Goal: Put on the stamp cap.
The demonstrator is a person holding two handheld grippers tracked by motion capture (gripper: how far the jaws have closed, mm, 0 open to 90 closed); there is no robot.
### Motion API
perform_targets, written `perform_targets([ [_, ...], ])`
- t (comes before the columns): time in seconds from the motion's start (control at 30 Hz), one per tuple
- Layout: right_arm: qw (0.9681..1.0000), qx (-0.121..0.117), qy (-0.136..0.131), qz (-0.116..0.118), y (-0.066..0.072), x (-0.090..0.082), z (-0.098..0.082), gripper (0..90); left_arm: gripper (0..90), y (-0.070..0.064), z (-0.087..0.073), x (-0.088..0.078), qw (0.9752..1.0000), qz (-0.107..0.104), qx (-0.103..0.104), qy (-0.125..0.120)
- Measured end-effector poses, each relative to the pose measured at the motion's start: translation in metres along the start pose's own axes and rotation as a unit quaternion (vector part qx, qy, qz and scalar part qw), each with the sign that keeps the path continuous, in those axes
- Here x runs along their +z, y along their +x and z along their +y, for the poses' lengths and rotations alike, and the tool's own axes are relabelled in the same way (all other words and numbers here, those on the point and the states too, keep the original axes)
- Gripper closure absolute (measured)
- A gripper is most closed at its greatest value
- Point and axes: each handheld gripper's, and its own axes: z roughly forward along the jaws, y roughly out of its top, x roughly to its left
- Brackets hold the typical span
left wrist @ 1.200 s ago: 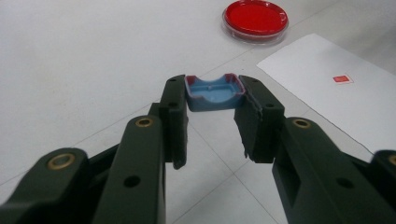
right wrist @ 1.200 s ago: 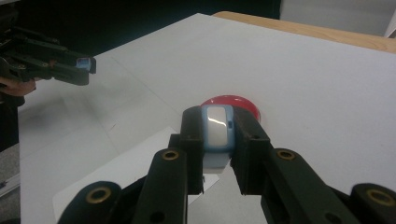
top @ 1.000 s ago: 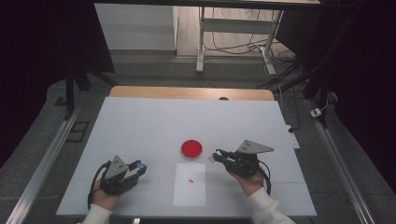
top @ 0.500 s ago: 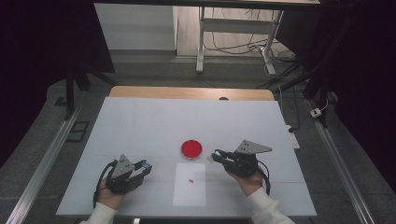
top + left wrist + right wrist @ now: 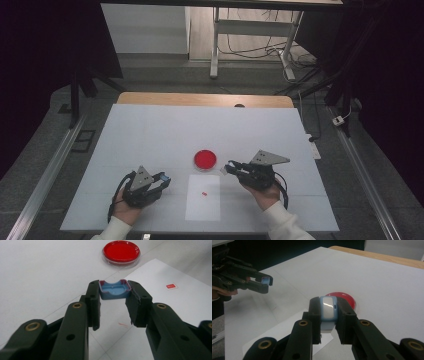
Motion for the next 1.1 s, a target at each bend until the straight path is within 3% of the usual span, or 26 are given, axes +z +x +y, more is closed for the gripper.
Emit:
perform_targets([
  [1.1, 1.0000, -0.006, -0.001, 0.002, 0.006, 0.002, 0.002, 75.1, 65.1, -0.023, 0.015, 0.028, 0.9994, -0.018, 0.030, 0.008],
])
